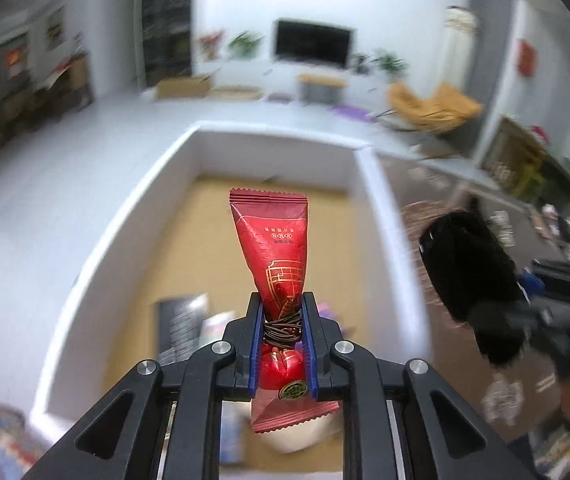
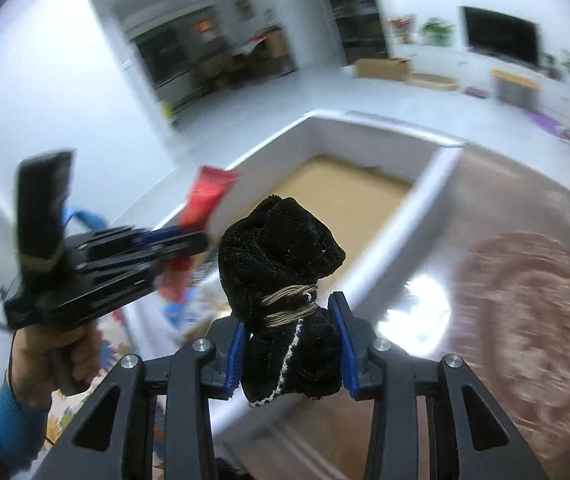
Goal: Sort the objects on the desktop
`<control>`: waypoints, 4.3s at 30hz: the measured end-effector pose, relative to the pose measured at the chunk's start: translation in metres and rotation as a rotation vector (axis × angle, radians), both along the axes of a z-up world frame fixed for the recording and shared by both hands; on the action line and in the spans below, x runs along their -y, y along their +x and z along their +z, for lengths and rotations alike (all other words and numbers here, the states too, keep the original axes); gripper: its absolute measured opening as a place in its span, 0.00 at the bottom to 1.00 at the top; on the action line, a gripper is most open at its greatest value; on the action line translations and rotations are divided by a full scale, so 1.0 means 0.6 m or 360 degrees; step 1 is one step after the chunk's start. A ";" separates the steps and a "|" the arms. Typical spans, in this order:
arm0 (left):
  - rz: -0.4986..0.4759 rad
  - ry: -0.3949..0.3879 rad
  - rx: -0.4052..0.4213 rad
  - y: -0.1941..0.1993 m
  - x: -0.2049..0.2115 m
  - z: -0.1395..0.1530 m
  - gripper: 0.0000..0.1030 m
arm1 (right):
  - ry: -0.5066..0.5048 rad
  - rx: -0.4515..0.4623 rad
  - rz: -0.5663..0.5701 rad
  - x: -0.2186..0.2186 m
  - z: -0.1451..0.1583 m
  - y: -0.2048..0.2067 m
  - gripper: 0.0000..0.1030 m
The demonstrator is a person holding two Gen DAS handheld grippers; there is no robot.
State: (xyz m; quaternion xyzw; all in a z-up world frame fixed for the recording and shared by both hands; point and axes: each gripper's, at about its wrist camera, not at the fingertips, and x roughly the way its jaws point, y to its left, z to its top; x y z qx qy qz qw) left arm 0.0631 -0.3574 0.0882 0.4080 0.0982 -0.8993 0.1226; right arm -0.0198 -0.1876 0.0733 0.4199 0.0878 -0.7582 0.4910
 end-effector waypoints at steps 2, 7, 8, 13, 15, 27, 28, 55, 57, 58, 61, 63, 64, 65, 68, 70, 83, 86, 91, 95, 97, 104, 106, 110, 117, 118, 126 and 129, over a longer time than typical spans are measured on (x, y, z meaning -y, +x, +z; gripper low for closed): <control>0.0072 0.0010 0.0100 0.009 0.040 -0.034 0.16 | 0.0038 0.0028 0.0075 0.056 -0.032 0.028 0.38; 0.0230 0.0014 0.0363 0.008 0.081 -0.110 0.44 | 0.0113 0.0174 0.0170 0.142 -0.113 0.059 0.65; 0.0250 0.0015 0.0368 0.009 0.081 -0.117 0.51 | 0.0098 0.0192 0.0162 0.145 -0.121 0.060 0.68; 0.0259 -0.0027 0.0229 0.028 0.056 -0.103 0.63 | -0.0130 0.0124 0.0110 0.084 -0.093 0.057 0.77; 0.0239 -0.0057 0.0163 0.033 0.035 -0.087 0.63 | -0.0187 -0.0070 0.0059 0.022 -0.065 0.051 0.91; -0.0519 -0.0060 -0.0190 -0.006 -0.287 0.037 0.95 | 0.0497 -0.0341 -0.0864 -0.421 -0.227 -0.091 1.00; -0.0585 -0.0045 -0.0178 -0.018 -0.320 0.036 0.97 | 0.0543 -0.0333 -0.0917 -0.451 -0.239 -0.095 1.00; -0.0637 -0.0115 0.0216 -0.359 -0.508 -0.249 1.00 | 0.0478 -0.0176 -0.1106 -0.565 -0.258 -0.103 1.00; -0.0638 -0.0115 0.0221 -0.374 -0.503 -0.249 1.00 | 0.0478 -0.0175 -0.1106 -0.565 -0.258 -0.103 1.00; -0.0634 -0.0116 0.0223 -0.385 -0.498 -0.249 1.00 | 0.0478 -0.0175 -0.1106 -0.565 -0.258 -0.103 1.00; -0.0633 -0.0119 0.0201 -0.401 -0.489 -0.252 1.00 | 0.0478 -0.0175 -0.1106 -0.565 -0.258 -0.103 1.00; -0.0656 -0.0111 0.0169 -0.402 -0.484 -0.254 1.00 | 0.0478 -0.0176 -0.1106 -0.565 -0.258 -0.103 1.00; -0.0654 -0.0114 0.0166 -0.402 -0.484 -0.254 1.00 | 0.0478 -0.0175 -0.1106 -0.565 -0.258 -0.103 1.00; -0.0651 -0.0116 0.0165 -0.401 -0.484 -0.254 1.00 | 0.0478 -0.0175 -0.1106 -0.565 -0.258 -0.103 1.00; -0.0650 -0.0116 0.0161 -0.401 -0.483 -0.253 1.00 | 0.0478 -0.0176 -0.1106 -0.566 -0.258 -0.103 1.00; -0.0649 -0.0115 0.0160 -0.401 -0.482 -0.253 1.00 | 0.0478 -0.0175 -0.1106 -0.566 -0.259 -0.103 1.00; -0.0647 -0.0114 0.0159 -0.401 -0.484 -0.253 1.00 | 0.0477 -0.0175 -0.1105 -0.566 -0.258 -0.103 1.00; -0.0646 -0.0114 0.0159 -0.402 -0.484 -0.254 1.00 | 0.0479 -0.0176 -0.1027 -0.559 -0.259 -0.127 1.00; -0.0646 -0.0114 0.0158 -0.402 -0.484 -0.253 1.00 | 0.0481 -0.0168 -0.1076 -0.563 -0.261 -0.231 1.00; -0.0646 -0.0114 0.0158 -0.402 -0.484 -0.253 1.00 | 0.0479 -0.0169 -0.1104 -0.533 -0.263 -0.328 1.00; -0.0646 -0.0114 0.0158 -0.402 -0.484 -0.253 1.00 | 0.0477 -0.0177 -0.1073 -0.507 -0.263 -0.368 1.00; -0.0646 -0.0113 0.0158 -0.402 -0.484 -0.254 1.00 | 0.0482 -0.0164 -0.1158 -0.454 -0.264 -0.483 1.00; -0.0646 -0.0113 0.0157 -0.403 -0.484 -0.254 1.00 | 0.0484 -0.0160 -0.1180 -0.448 -0.264 -0.503 1.00; -0.0646 -0.0113 0.0157 -0.403 -0.484 -0.254 1.00 | 0.0477 -0.0164 -0.1150 -0.441 -0.262 -0.520 0.99; -0.0646 -0.0114 0.0157 -0.403 -0.484 -0.254 1.00 | 0.0344 -0.0186 -0.1186 -0.470 -0.246 -0.508 0.51; -0.0646 -0.0113 0.0157 -0.403 -0.484 -0.254 1.00 | 0.0343 -0.0185 -0.1198 -0.478 -0.244 -0.502 0.51; -0.0645 -0.0113 0.0157 -0.403 -0.484 -0.254 1.00 | 0.0428 -0.0209 -0.1289 -0.591 -0.246 -0.381 0.52; -0.0646 -0.0114 0.0157 -0.403 -0.484 -0.255 1.00 | 0.0458 -0.0230 -0.1288 -0.628 -0.243 -0.311 0.52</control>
